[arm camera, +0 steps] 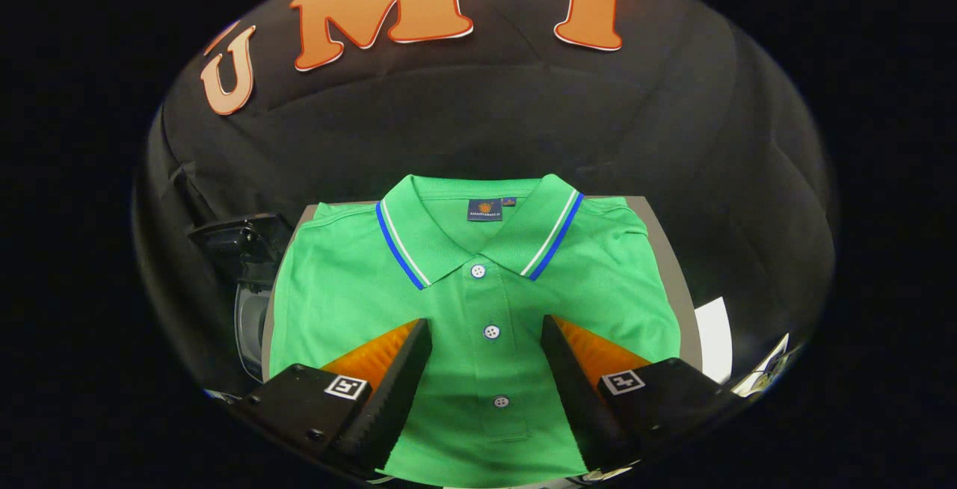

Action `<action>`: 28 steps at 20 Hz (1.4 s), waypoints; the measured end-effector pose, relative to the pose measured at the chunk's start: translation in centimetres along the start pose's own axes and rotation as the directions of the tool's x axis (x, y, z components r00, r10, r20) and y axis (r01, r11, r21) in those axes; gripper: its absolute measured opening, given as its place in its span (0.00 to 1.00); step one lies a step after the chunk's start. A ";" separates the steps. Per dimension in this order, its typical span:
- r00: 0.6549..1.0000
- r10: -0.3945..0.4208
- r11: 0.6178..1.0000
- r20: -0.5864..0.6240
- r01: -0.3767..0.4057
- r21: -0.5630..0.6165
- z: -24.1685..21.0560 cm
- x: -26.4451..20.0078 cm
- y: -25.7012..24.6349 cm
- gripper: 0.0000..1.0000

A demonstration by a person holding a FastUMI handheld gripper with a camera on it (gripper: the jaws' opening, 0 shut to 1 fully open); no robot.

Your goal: Put the clothes into the washing machine and then close the washing machine lid.

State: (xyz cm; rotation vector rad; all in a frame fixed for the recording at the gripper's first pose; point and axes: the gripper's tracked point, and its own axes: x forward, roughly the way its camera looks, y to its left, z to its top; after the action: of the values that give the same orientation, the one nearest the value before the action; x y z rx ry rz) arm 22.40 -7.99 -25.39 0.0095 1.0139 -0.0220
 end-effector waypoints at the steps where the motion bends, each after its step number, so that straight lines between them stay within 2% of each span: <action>1: 1.000 0.002 1.000 -0.017 -0.002 -0.001 0.0 0.1 0.2 0.99; 6: 0.999 0.012 1.000 -0.051 -0.013 -0.019 -0.1 0.0 0.4 0.92; 7: 0.998 0.013 1.000 -0.057 -0.014 -0.027 -0.2 -0.2 0.3 0.84; 9: 0.998 0.021 0.998 -0.058 -0.024 -0.052 -0.1 -0.3 0.5 0.62; 11: 0.998 -0.007 0.998 -0.066 0.003 -0.069 0.0 0.0 0.3 0.39; 13: 0.997 -0.023 0.998 -0.080 0.018 -0.065 -0.2 0.0 0.7 0.37; 14: 0.997 -0.004 0.999 -0.079 0.000 -0.049 -0.2 0.2 1.1 0.37; 15: 0.997 -0.008 0.999 -0.070 0.005 -0.043 0.1 -0.1 1.1 0.23; 18: 0.999 -0.028 0.998 -0.042 0.025 -0.058 0.1 0.1 1.0 0.23; 20: 0.999 -0.039 0.999 0.022 0.039 -0.008 0.6 -0.1 1.0 0.22; 21: 0.998 -0.044 0.999 0.043 0.044 0.005 0.6 -0.2 1.1 0.09; 28: 0.974 0.011 0.999 0.226 -0.018 0.027 2.9 -2.9 0.9 0.08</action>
State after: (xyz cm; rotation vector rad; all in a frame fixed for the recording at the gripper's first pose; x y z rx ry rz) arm 23.38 -7.10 -21.37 0.0397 0.7853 -0.0236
